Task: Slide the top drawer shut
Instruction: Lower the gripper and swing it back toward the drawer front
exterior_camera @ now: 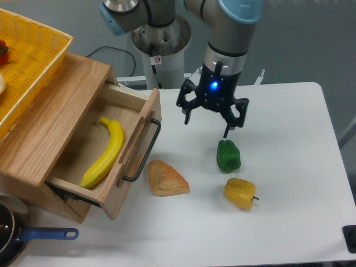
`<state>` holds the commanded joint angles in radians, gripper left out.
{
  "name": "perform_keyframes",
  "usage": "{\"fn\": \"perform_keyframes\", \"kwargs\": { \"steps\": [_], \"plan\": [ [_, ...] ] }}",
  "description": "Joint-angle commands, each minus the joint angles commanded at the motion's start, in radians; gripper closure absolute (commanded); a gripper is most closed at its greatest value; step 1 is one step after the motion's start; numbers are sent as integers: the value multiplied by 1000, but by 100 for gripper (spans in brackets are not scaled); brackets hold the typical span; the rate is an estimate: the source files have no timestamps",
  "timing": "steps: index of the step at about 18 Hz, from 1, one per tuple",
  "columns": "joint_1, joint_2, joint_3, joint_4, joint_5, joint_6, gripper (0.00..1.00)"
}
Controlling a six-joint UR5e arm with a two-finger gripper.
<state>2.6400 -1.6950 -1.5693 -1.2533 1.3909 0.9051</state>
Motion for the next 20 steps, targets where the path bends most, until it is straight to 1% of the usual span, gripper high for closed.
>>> {"fn": "perform_keyframes", "kwargs": {
  "steps": [2,5,7,9,10,12,13,14,15,19,20],
  "plan": [
    [-3,-5,-3,0,39,-2,0],
    [-3,-18,-3,3,46,-2,0],
    [-5,-26,0,0,60,-3,3],
    [-12,-32,0,0,65,-21,17],
    [-23,-34,0,0,66,-28,21],
    [-32,-43,0,0,66,-44,33],
    [-37,-46,0,0,66,-54,41],
    [-47,-49,0,-2,66,-61,51],
    [-55,-54,0,-2,68,-64,64],
    [-86,-63,-6,-6,69,-75,82],
    [-97,-72,-5,-9,69,-81,90]
  ]
}}
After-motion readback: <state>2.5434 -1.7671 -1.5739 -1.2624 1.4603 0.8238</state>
